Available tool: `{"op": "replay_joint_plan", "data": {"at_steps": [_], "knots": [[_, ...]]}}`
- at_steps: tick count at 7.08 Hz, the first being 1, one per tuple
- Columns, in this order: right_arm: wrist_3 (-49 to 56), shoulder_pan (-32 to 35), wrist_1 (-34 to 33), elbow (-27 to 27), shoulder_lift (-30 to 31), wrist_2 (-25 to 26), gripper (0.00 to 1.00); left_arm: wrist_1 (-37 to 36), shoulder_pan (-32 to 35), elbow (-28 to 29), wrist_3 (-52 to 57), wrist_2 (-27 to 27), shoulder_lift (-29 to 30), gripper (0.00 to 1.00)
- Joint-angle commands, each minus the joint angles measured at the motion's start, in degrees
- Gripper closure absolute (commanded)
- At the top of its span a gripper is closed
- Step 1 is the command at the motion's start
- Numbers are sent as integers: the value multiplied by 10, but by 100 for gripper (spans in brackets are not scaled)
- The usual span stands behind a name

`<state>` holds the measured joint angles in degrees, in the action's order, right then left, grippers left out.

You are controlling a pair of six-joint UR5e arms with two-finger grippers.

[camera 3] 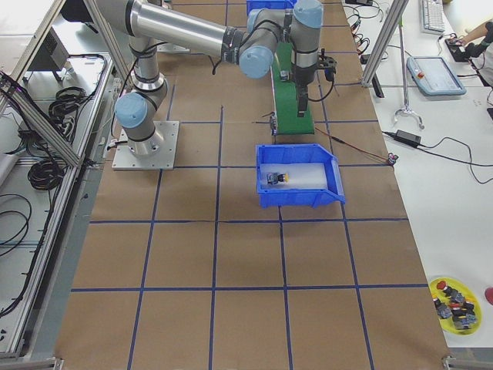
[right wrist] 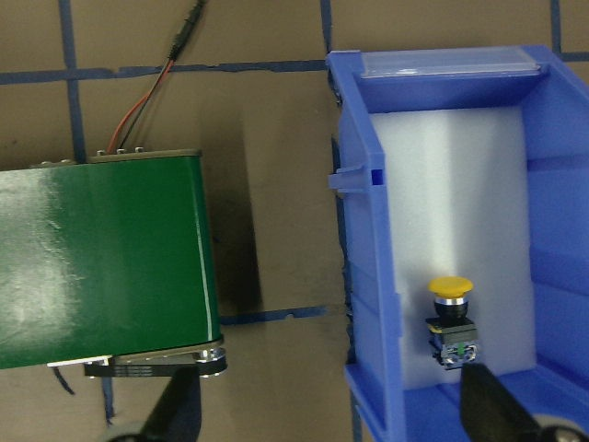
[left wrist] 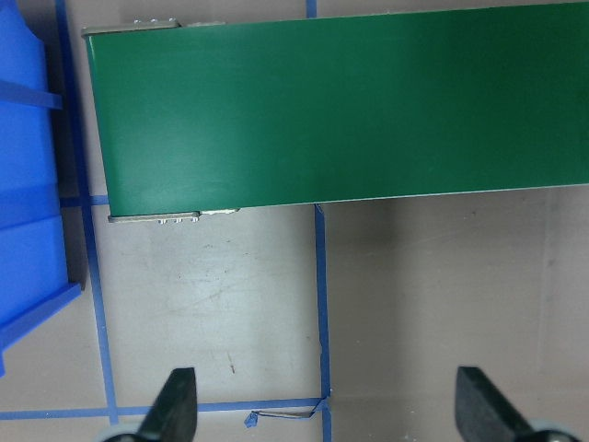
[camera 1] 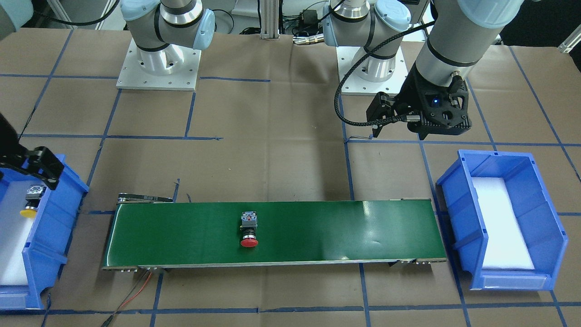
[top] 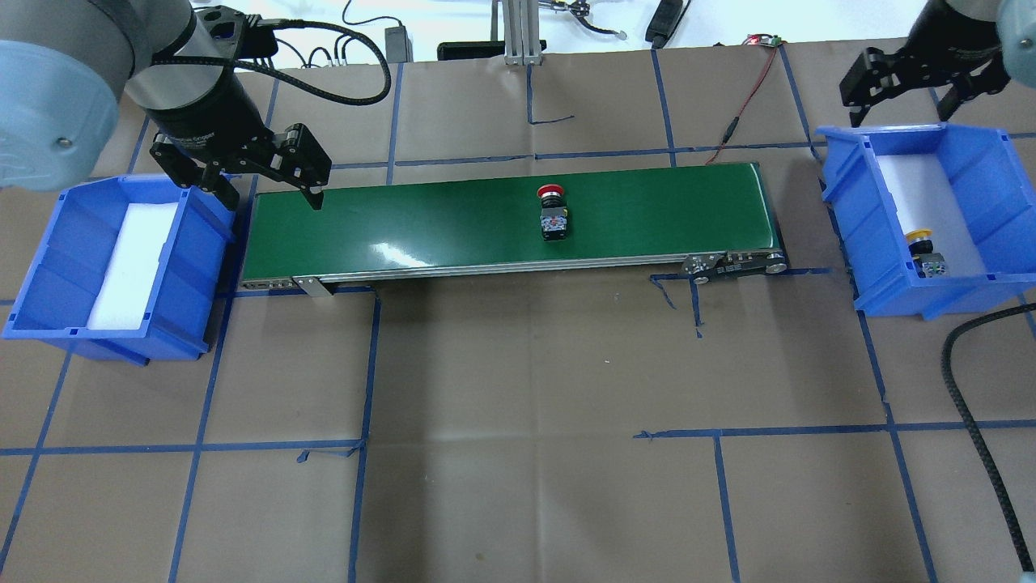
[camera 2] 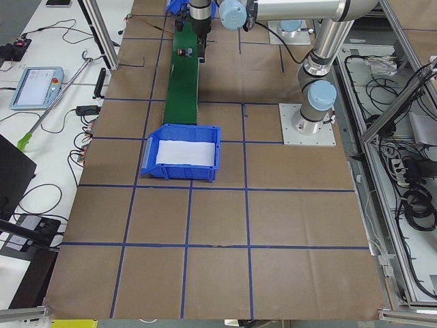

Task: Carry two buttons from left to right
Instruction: 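Release the yellow button in the bin and raise the right gripper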

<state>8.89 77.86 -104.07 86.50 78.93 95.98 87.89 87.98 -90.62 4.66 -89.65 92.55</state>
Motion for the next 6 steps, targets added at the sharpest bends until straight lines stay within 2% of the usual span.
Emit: {"op": "replay_joint_plan", "data": {"at_steps": [1, 6], "knots": [[-80, 66, 18, 2, 4, 5, 1, 0, 0, -1, 0, 0, 0, 0], [-121, 85, 14, 5, -18, -4, 1, 0, 0, -1, 0, 0, -1, 0]]}}
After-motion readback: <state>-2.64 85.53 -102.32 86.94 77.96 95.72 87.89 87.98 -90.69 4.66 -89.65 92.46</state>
